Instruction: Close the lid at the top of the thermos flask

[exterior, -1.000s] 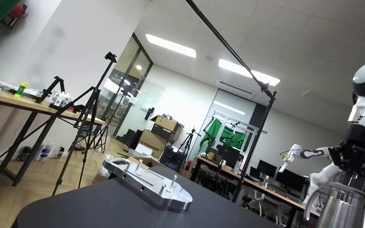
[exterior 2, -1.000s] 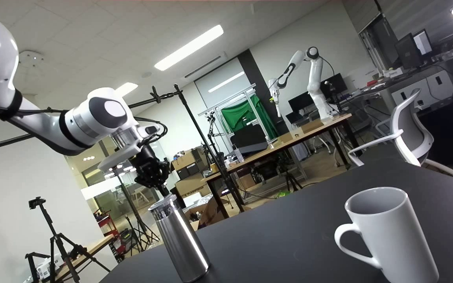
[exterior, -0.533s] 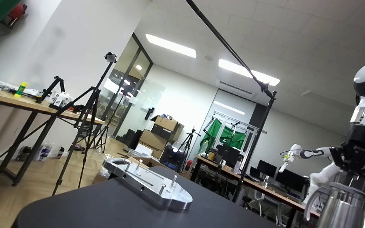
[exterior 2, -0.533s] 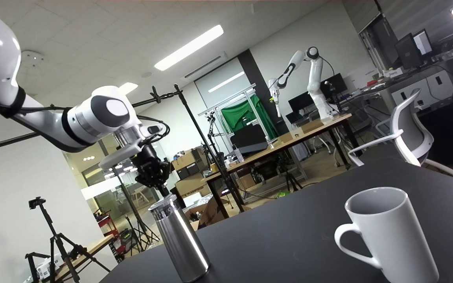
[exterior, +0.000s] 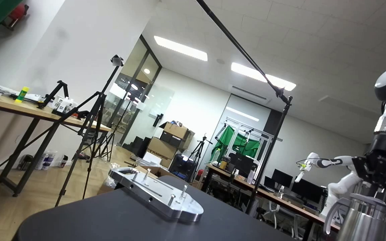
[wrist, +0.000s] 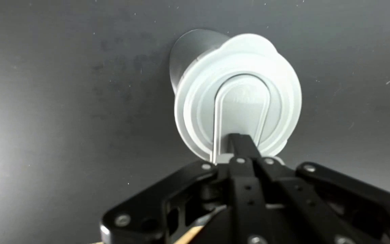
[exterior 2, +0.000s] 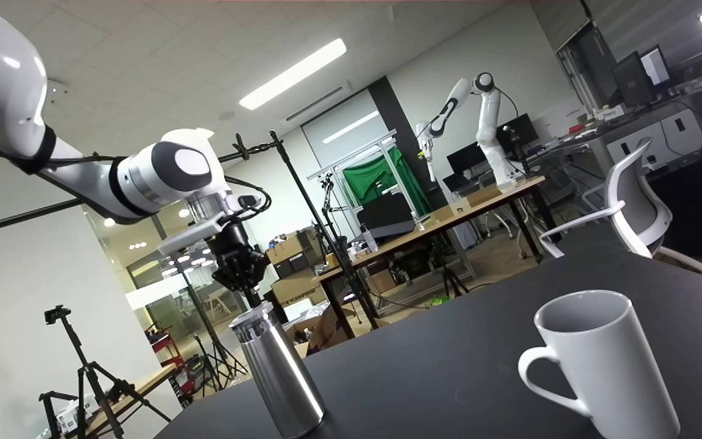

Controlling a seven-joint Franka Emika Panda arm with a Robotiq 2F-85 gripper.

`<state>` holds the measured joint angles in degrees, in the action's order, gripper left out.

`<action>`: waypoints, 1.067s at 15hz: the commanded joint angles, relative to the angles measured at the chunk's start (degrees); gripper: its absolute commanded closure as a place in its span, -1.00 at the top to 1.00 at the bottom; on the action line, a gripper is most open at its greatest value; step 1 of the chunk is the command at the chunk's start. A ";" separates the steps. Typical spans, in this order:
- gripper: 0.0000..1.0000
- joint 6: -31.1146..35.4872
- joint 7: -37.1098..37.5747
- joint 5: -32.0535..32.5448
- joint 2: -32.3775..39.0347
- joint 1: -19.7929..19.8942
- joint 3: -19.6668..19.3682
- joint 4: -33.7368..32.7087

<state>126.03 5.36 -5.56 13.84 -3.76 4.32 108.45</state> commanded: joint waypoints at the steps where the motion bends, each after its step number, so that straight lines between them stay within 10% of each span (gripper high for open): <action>1: -1.00 -6.34 -1.00 -3.29 3.82 1.14 -0.39 -4.25; 16: -1.00 -19.71 -1.64 -3.27 -1.30 1.57 -1.33 -8.71</action>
<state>111.36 4.30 -8.86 15.72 -2.28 3.02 100.49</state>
